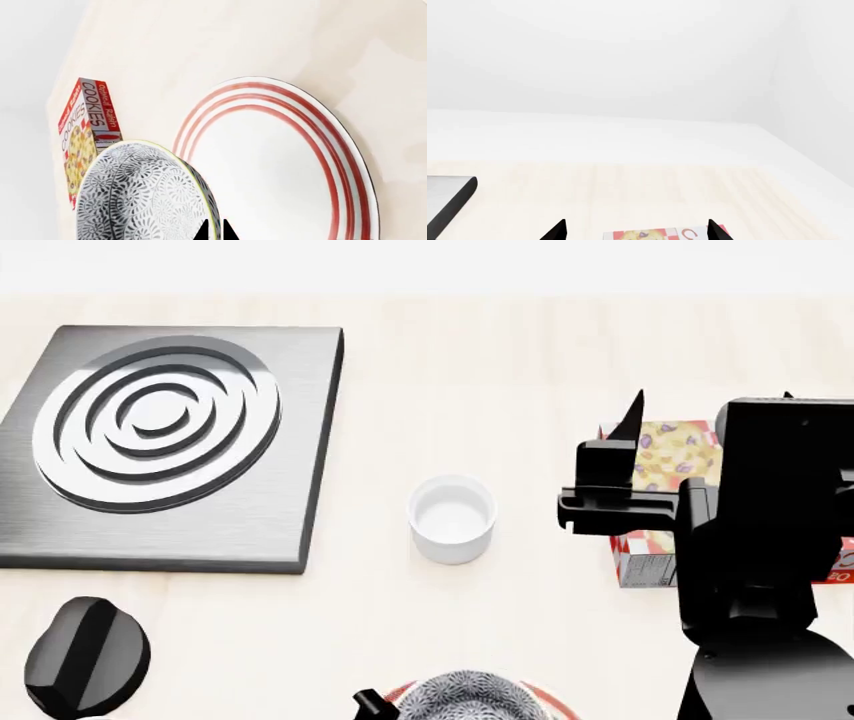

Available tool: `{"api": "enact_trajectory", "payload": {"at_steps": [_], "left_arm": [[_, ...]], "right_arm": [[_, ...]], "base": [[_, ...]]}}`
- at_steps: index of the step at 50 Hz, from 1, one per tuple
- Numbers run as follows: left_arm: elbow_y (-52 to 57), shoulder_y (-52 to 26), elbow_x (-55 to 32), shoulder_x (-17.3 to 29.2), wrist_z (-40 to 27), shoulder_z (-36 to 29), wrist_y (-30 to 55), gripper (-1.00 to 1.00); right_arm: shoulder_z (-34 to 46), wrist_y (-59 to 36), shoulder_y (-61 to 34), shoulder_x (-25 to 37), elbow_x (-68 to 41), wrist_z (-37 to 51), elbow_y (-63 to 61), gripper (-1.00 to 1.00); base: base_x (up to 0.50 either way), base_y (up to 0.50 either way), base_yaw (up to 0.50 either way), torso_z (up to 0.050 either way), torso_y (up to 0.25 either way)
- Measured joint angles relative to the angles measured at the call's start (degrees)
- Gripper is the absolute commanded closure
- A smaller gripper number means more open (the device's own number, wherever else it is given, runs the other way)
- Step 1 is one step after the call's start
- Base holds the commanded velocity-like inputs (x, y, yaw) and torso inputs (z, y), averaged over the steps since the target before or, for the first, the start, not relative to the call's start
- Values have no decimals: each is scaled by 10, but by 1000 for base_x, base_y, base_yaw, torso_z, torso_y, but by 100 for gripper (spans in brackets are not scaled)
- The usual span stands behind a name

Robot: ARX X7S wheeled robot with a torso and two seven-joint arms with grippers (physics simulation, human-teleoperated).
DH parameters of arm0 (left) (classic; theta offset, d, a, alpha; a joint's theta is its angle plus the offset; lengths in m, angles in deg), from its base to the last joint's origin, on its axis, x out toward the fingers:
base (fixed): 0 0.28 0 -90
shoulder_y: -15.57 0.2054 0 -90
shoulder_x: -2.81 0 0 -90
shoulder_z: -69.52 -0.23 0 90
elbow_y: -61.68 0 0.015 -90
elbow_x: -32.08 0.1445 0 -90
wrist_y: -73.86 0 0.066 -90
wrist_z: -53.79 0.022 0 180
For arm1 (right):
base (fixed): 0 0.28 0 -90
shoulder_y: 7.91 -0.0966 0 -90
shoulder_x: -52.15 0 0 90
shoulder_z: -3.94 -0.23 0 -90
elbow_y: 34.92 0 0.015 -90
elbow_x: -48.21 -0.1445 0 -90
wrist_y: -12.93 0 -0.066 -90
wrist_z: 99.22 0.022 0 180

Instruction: Pick the akita bowl on the stove and place it on the plate.

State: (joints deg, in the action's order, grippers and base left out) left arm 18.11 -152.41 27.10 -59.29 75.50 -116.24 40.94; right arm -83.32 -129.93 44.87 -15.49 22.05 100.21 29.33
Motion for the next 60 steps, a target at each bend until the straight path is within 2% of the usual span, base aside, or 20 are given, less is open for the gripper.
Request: {"api": "enact_trajectory", "payload": {"at_steps": [60], "left_arm": [[-68,58,25,-2,-42,-36,-38,100]], "right_arm": [[6,6,0,5,-7,6,4,-100]], "base": [[0,0,0,0,0]]}}
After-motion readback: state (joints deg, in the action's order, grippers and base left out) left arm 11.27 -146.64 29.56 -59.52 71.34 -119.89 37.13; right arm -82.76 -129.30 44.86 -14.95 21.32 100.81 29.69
